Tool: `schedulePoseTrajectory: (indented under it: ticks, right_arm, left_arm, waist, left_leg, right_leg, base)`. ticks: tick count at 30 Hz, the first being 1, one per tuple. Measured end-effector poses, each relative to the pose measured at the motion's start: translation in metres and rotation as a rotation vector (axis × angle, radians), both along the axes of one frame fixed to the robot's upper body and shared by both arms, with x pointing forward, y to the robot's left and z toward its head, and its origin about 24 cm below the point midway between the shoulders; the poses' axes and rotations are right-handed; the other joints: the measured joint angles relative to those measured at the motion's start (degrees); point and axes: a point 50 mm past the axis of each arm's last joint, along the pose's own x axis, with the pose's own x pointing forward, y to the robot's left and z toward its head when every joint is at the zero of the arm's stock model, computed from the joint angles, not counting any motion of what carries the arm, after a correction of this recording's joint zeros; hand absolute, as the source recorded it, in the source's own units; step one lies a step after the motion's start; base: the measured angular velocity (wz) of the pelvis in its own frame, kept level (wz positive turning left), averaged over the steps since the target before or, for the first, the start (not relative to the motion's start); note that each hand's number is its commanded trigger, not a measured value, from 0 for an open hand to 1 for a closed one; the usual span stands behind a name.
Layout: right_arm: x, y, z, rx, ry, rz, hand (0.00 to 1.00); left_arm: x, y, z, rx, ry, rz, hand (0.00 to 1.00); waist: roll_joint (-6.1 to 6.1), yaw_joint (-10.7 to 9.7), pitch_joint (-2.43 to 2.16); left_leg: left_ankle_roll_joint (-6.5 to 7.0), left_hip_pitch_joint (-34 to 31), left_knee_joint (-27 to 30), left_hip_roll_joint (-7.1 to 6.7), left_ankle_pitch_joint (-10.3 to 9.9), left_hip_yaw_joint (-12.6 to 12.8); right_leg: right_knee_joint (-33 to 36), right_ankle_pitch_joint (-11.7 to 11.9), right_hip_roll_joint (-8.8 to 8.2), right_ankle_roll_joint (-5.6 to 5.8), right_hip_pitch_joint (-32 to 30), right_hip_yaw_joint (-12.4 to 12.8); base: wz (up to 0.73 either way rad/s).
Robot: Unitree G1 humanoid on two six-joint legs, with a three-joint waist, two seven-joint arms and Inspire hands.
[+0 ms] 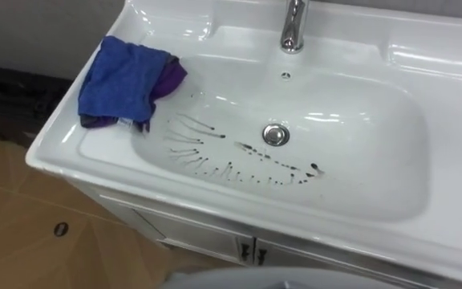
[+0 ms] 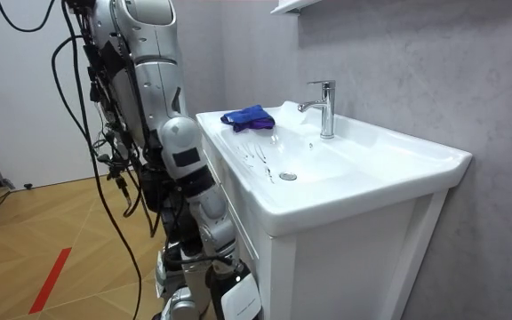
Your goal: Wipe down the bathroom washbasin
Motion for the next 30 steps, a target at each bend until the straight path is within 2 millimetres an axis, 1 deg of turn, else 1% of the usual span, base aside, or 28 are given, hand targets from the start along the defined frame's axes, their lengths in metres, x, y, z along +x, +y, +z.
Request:
schedulePoseTrajectory:
  ticks: [1, 2, 3, 4, 5, 6, 7, 8, 9, 10, 12, 13, 15, 18, 20, 21, 22, 23, 25, 26, 30]
  right_arm:
    - [0.000, 0.000, 0.000, -0.001, -0.001, 0.001, 0.00]
    - [-0.001, 0.000, 0.000, -0.003, 0.001, -0.001, 0.00]
    - [-0.002, 0.000, 0.000, -0.007, 0.002, 0.000, 0.00]
    - [-0.003, 0.000, 0.000, -0.009, 0.005, 0.005, 0.00]
    - [-0.003, 0.001, 0.000, -0.010, 0.007, 0.008, 0.00]
    - [-0.002, 0.000, 0.000, -0.011, 0.006, 0.013, 0.00]
    - [-0.001, 0.000, 0.000, -0.011, 0.006, 0.017, 0.00]
    - [-0.001, 0.001, 0.000, -0.009, 0.003, 0.018, 0.00]
    - [-0.001, 0.001, 0.000, -0.007, 0.000, 0.013, 0.00]
    - [-0.001, 0.001, -0.001, -0.005, -0.005, 0.003, 0.00]
    - [-0.001, 0.002, -0.001, 0.004, -0.031, -0.050, 0.00]
    - [-0.001, 0.002, -0.001, 0.006, -0.035, -0.058, 0.00]
    - [-0.001, 0.003, -0.001, 0.010, -0.046, -0.080, 0.00]
    - [-0.001, 0.003, -0.001, 0.011, -0.048, -0.082, 0.00]
    - [-0.001, 0.003, -0.001, 0.011, -0.051, -0.081, 0.00]
    - [0.000, 0.003, -0.001, 0.012, -0.051, -0.080, 0.00]
    - [0.000, 0.003, -0.001, 0.013, -0.052, -0.081, 0.00]
    - [0.000, 0.003, -0.001, 0.013, -0.053, -0.082, 0.00]
    - [0.000, 0.003, -0.001, 0.013, -0.054, -0.081, 0.00]
    - [0.000, 0.003, -0.001, 0.014, -0.053, -0.077, 0.00]
    - [0.000, 0.001, 0.001, 0.029, -0.051, -0.035, 0.00]
  left_arm:
    - [0.003, 0.003, 0.004, 0.033, -0.009, -0.002, 0.00]
    - [0.009, 0.008, 0.011, 0.097, -0.029, -0.006, 0.00]
    - [0.018, 0.013, 0.019, 0.167, -0.064, -0.013, 0.00]
    - [0.023, 0.016, 0.024, 0.203, -0.082, -0.017, 0.00]
    - [0.032, 0.020, 0.033, 0.275, -0.117, -0.027, 0.00]
    - [0.040, 0.023, 0.041, 0.338, -0.152, -0.030, 0.00]
    - [0.043, 0.024, 0.045, 0.366, -0.169, -0.031, 0.00]
    - [0.052, 0.027, 0.055, 0.423, -0.213, -0.037, 0.00]
    - [0.062, 0.029, 0.066, 0.480, -0.264, -0.043, 0.00]
    - [0.067, 0.030, 0.071, 0.506, -0.289, -0.047, 0.00]
    - [0.082, 0.033, 0.088, 0.601, -0.350, -0.073, 0.00]
    - [0.085, 0.033, 0.091, 0.620, -0.360, -0.079, 0.00]
    - [0.094, 0.033, 0.104, 0.682, -0.406, -0.097, 0.00]
    - [0.099, 0.033, 0.115, 0.727, -0.443, -0.099, 0.00]
    - [0.101, 0.033, 0.118, 0.737, -0.459, -0.103, 0.00]
    - [0.103, 0.033, 0.121, 0.745, -0.473, -0.106, 0.00]
    - [0.104, 0.032, 0.122, 0.749, -0.480, -0.108, 0.00]
    - [0.107, 0.032, 0.126, 0.759, -0.497, -0.113, 0.00]
    - [0.111, 0.031, 0.132, 0.773, -0.528, -0.121, 0.00]
    - [0.115, 0.031, 0.137, 0.786, -0.553, -0.128, 0.00]
    - [0.123, 0.028, 0.151, 0.824, -0.618, -0.148, 0.00]
  waist:
    - [0.16, 0.20, -0.09]
    - [0.05, 0.58, -0.14]
    - [-0.06, 1.21, -0.05]
    - [0.12, 1.46, -0.11]
    - [0.01, 1.62, -0.03]
    - [0.15, 1.61, -0.03]
    - [0.27, 1.64, -0.04]
    - [0.26, 1.64, -0.04]
    - [0.35, 1.61, -0.12]
    - [0.42, 1.62, -0.16]
    - [0.35, 1.63, -0.07]
    - [0.37, 1.63, -0.08]
    - [0.51, 1.61, -0.16]
    - [0.47, 1.65, -0.15]
    - [0.49, 1.65, -0.23]
    - [0.28, 1.61, -0.32]
    - [0.29, 1.61, -0.31]
    - [0.00, 1.55, -0.36]
    - [0.38, 1.38, -0.31]
    - [0.13, 1.39, -0.15]
    - [-0.08, 1.23, -0.06]
  left_leg:
    - [-0.09, -0.34, 0.03, -0.04, 0.07, -0.17]
    - [-0.21, -0.79, 0.03, -0.18, 0.31, -0.55]
    - [-0.29, -0.92, -0.08, -0.20, 0.49, -0.68]
    - [-0.32, -0.95, -0.03, -0.17, 0.51, -0.70]
    - [-0.35, -0.99, 0.06, -0.13, 0.53, -0.73]
    - [-0.42, -1.04, 0.08, -0.08, 0.57, -0.75]
    - [-0.47, -1.07, 0.08, -0.04, 0.60, -0.76]
    - [-0.53, -1.27, 0.16, 0.01, 0.63, -0.87]
    - [-0.64, -1.39, 0.17, 0.02, 0.70, -1.08]
    - [-0.67, -1.41, 0.16, 0.04, 0.72, -1.12]
    - [-0.74, -1.44, 0.11, 0.14, 0.76, -1.13]
    - [-0.75, -1.42, 0.09, 0.17, 0.77, -1.12]
    - [-0.77, -1.29, 0.03, 0.22, 0.78, -1.09]
    - [-0.77, -1.01, -0.09, 0.22, 0.78, -1.03]
    - [-0.77, -0.95, -0.13, 0.20, 0.78, -1.03]
    - [-0.77, -0.95, -0.13, 0.20, 0.78, -1.04]
    - [-0.77, -0.96, -0.11, 0.20, 0.78, -1.04]
    - [-0.77, -0.96, -0.06, 0.19, 0.78, -1.04]
    - [-0.77, -0.98, 0.07, 0.16, 0.78, -1.06]
    - [-0.77, -0.97, 0.12, 0.16, 0.78, -1.06]
    - [-0.77, -0.76, 0.16, 0.09, 0.78, -0.98]
  right_leg:
    - [0.37, -0.05, -0.09, -0.08, -0.41, -0.06]
    - [0.47, -0.06, -0.14, -0.11, -0.86, -0.11]
    - [0.60, -0.04, -0.10, -0.17, -1.16, -0.01]
    - [0.64, -0.02, -0.06, -0.21, -1.17, 0.00]
    - [0.66, 0.01, 0.00, -0.30, -1.17, 0.04]
    - [0.65, 0.06, 0.06, -0.38, -1.21, 0.00]
    - [0.62, 0.09, 0.09, -0.45, -1.25, -0.02]
    - [0.52, 0.16, 0.11, -0.56, -1.31, -0.26]
    - [0.45, 0.19, 0.16, -0.62, -1.35, -0.27]
    - [0.38, 0.22, 0.21, -0.67, -1.35, -0.22]
    - [0.28, 0.30, 0.27, -0.79, -1.36, -0.56]
    - [0.27, 0.30, 0.30, -0.81, -1.36, -0.56]
    - [0.26, 0.31, 0.39, -0.82, -1.34, -0.45]
    - [0.25, 0.30, 0.46, -0.82, -1.35, 0.04]
    - [0.26, 0.30, 0.46, -0.82, -1.39, 0.21]
    - [0.30, 0.30, 0.46, -0.82, -1.46, 0.26]
    - [0.31, 0.30, 0.46, -0.82, -1.47, 0.28]
    - [0.34, 0.30, 0.45, -0.82, -1.47, 0.30]
    - [0.42, 0.28, 0.38, -0.84, -1.41, 0.14]
    - [0.42, 0.28, 0.37, -0.84, -1.37, 0.15]
    - [0.39, 0.28, 0.38, -0.85, -1.16, 0.30]
  base:
    - [0.10]
    - [0.08]
    - [0.05]
    - [0.00]
    - [0.00]
    - [0.00]
    - [0.00]
    - [0.03]
    - [0.04]
    - [0.04]
    - [0.00]
    - [0.00]
    - [-0.02]
    - [-0.08]
    - [-0.05]
    - [-0.03]
    - [0.00]
    - [0.00]
    - [0.00]
    - [0.00]
    - [0.00]
